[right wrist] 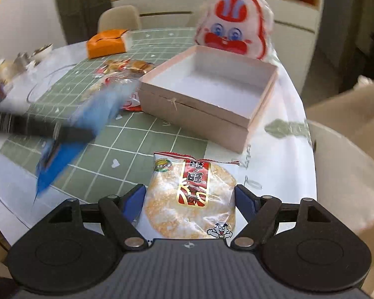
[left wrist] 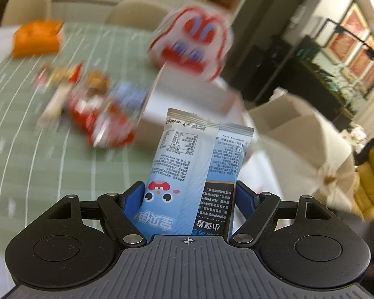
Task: Organize snacks
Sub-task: 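Drop the blue packet into the pink box while right carries rice-cracker bag, then lower the rice-cracker bag into the pink box and open the right tool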
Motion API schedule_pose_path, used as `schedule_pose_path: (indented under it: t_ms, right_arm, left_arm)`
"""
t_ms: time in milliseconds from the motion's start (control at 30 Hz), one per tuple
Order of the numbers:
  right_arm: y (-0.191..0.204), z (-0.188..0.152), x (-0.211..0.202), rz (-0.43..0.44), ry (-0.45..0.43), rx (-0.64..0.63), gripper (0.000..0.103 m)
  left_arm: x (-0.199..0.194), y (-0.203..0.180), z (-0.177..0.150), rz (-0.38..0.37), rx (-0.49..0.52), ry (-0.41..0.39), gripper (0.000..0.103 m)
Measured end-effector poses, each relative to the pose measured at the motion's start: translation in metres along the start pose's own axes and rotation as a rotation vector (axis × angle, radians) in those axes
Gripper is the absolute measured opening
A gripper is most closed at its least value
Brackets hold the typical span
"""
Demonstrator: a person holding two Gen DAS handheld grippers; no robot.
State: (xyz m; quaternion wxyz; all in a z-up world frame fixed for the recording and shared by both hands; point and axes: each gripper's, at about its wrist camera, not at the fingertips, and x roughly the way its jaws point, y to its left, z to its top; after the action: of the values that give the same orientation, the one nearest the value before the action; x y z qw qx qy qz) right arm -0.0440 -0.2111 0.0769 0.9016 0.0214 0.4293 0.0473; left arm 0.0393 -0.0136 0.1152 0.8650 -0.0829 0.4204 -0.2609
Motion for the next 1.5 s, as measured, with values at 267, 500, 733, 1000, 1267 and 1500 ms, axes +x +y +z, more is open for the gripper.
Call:
schedule_pose_path:
  t_ms: [267,500,733,1000,1267,1500]
  right_arm:
    - [0.012,0.009,-0.007,-0.094,0.003,0.010,0.078]
    - [0.014,0.031,-0.006,-0.126,-0.026,-0.001,0.078]
    - [-0.010,0.055,0.016,-0.004,-0.057,-0.069,0.078]
    - [-0.039,0.142,0.065,0.122,-0.196,-0.223,0.079]
    - [-0.044,0.193,0.169,0.229,0.128,-0.191,0.079]
    - [-0.017,0.165,0.123,0.290,-0.022,-0.402,0.079]
  left_arm:
    - [0.077,-0.016,0.113,-0.063,0.076,-0.052,0.086]
    - [0.149,0.011,0.122,-0.052,-0.098,-0.012,0.089]
    - [0.106,0.027,0.106,0.004,-0.141,-0.168,0.082]
    - [0.051,0.038,0.040,0.271,-0.431,-0.201,0.081]
    - [0.032,0.012,-0.057,0.350,-0.694,-0.279,0.081]
    - [0.015,0.004,-0.094,0.460,-0.715,-0.295,0.081]
